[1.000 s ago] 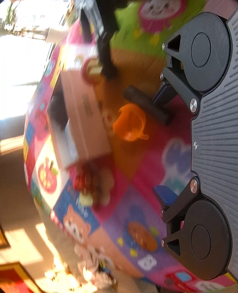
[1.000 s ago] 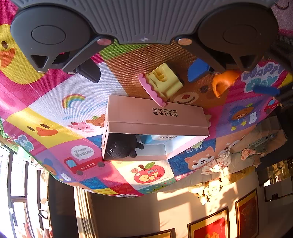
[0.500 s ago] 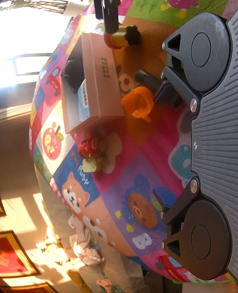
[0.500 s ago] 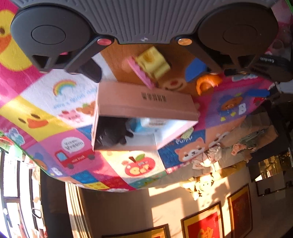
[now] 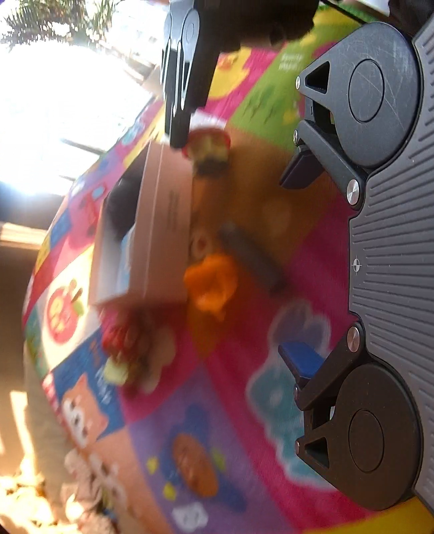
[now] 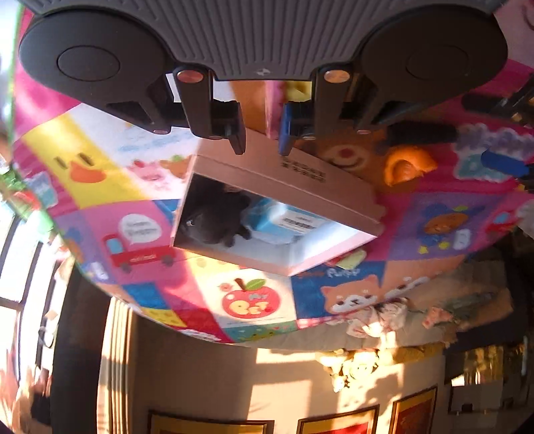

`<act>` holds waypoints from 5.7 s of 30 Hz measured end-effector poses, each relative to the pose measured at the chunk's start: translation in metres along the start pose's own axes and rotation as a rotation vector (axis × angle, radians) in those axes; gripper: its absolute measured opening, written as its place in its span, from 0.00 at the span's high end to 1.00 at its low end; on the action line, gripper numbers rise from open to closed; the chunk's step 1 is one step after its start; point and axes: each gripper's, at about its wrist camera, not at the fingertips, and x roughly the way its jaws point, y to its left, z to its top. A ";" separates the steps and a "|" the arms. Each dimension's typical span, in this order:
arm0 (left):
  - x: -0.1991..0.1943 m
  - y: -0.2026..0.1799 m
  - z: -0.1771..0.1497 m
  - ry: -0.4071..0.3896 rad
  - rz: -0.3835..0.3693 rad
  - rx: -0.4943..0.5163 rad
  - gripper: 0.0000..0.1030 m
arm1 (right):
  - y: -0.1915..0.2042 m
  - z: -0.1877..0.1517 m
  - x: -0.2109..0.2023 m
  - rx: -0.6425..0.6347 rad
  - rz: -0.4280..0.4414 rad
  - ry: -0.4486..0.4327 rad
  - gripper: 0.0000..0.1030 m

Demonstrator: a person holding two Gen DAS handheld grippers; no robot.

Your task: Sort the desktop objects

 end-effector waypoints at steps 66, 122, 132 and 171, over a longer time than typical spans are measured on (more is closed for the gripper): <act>0.005 -0.012 -0.017 -0.073 0.027 0.087 0.04 | 0.051 -0.021 0.006 -0.499 -0.119 0.138 0.54; 0.005 -0.050 0.153 -0.414 0.072 0.226 0.16 | -0.035 0.060 -0.135 0.032 0.016 -0.273 0.46; 0.038 0.012 0.077 -0.238 0.043 0.110 0.06 | -0.052 0.089 -0.063 0.122 0.072 -0.147 0.46; 0.059 0.079 0.105 -0.241 0.262 0.113 0.23 | 0.060 0.022 0.048 -0.138 0.327 0.161 0.45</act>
